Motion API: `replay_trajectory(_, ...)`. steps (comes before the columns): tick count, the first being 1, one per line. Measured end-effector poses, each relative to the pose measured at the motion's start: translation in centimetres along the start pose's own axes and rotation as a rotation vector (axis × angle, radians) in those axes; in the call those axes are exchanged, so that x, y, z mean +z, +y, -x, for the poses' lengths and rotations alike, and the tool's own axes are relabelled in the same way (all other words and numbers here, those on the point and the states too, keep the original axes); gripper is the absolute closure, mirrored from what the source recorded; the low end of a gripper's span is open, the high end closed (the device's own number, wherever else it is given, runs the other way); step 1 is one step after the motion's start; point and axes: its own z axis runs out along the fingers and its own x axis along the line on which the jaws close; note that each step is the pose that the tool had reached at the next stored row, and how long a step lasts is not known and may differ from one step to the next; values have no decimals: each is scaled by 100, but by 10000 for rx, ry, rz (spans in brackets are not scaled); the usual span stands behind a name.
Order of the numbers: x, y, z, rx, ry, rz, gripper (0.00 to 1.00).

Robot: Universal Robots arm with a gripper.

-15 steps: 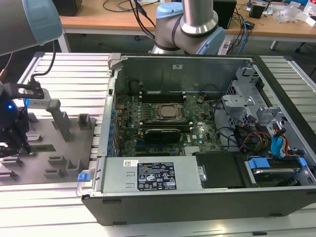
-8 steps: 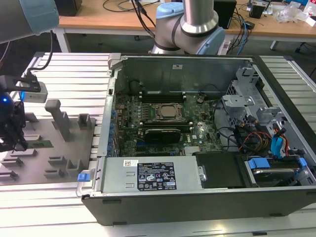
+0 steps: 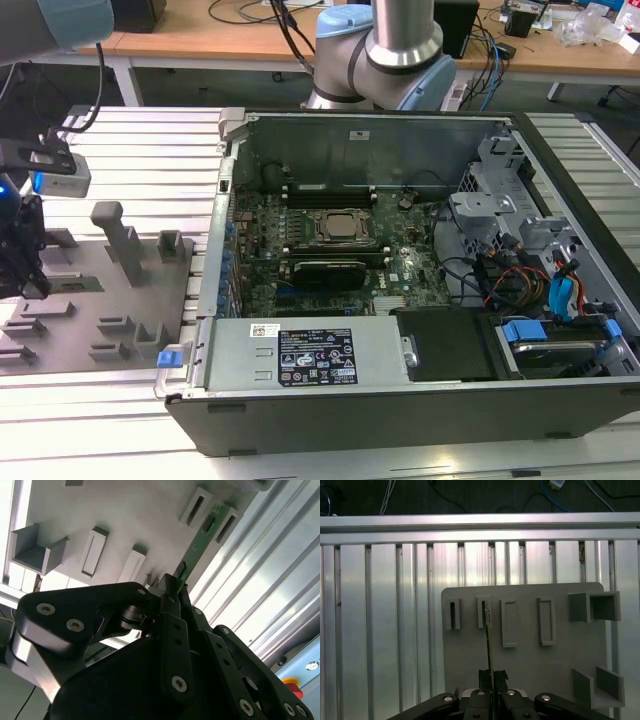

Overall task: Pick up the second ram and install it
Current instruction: 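Pick up the second ram and move it above second insertion slot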

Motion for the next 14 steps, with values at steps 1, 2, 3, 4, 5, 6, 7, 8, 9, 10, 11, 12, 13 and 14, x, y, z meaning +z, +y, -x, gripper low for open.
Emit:
replay_trajectory(1,-11,0,0,0,0,0,86)
replay_trajectory(2,-27,1,0,1,1,0,86)
replay_trajectory(3,-37,1,0,0,0,0,86)
replay_trajectory(4,-46,2,0,1,0,0,86)
replay_trajectory(5,-55,2,0,0,0,0,86)
replay_trajectory(6,-66,2,1,0,0,-1,86)
replay_trajectory(7,-78,3,1,1,0,0,86)
replay_trajectory(8,-91,3,1,0,0,0,86)
replay_trajectory(9,-118,3,1,1,0,0,86)
replay_trajectory(10,-138,4,1,0,1,0,86)
replay_trajectory(11,-161,4,1,0,0,0,86)
replay_trajectory(12,-202,6,2,1,0,0,86)
replay_trajectory(13,-226,6,2,0,-1,0,86)
replay_trajectory(14,-247,7,2,0,0,0,86)
